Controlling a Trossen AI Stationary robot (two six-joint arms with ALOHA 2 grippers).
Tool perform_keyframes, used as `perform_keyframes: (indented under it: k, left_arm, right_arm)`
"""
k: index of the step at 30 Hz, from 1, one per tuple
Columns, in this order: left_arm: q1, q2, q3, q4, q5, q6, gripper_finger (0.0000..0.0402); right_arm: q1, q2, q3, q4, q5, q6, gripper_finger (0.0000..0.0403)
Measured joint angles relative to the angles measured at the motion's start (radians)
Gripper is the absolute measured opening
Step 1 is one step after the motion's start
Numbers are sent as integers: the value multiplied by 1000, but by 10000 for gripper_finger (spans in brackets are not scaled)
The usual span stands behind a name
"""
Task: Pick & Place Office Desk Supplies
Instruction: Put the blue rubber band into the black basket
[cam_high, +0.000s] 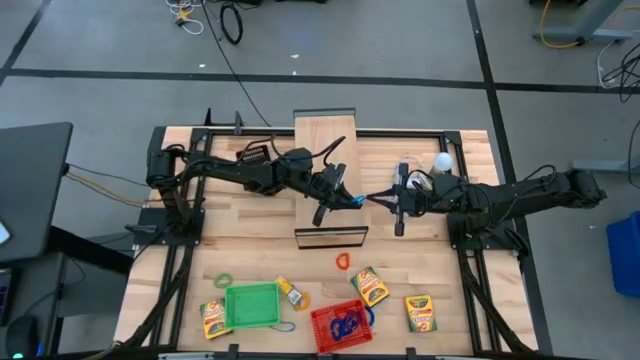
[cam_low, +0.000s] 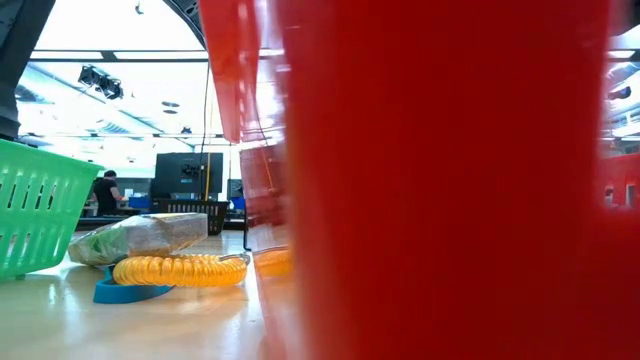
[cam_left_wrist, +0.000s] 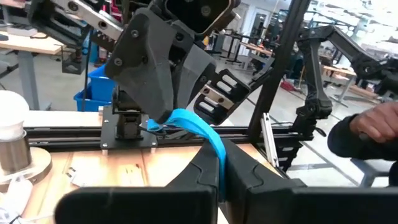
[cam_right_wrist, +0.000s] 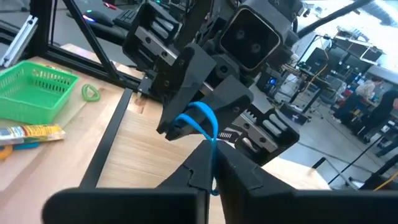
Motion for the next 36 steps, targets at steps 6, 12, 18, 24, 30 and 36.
perform_keyframes:
  k: [6, 12, 18, 24, 30, 36]
  left_arm:
    - [1, -12, 1, -32, 21, 82, 3]
    - [1, -20, 1, -71, 19, 154, 2]
    - [14, -20, 1, -110, -27, 201, 2]
    - [14, -30, 0, -120, -58, 280, 2]
    - [13, -80, 0, -217, -125, 361, 2]
    - [12, -158, -29, -264, -188, 442, 2]
  right_arm:
    - [2, 0, 0, -6, 0, 36, 128]
    - [2, -1, 0, -5, -5, 36, 215]
    - [2, -31, 0, 9, -94, 39, 233]
    - [3, -154, 0, -31, -264, 39, 218]
    - [-12, -349, -8, -241, -278, 60, 208]
    - [-13, -502, -118, -236, -299, 150, 206]
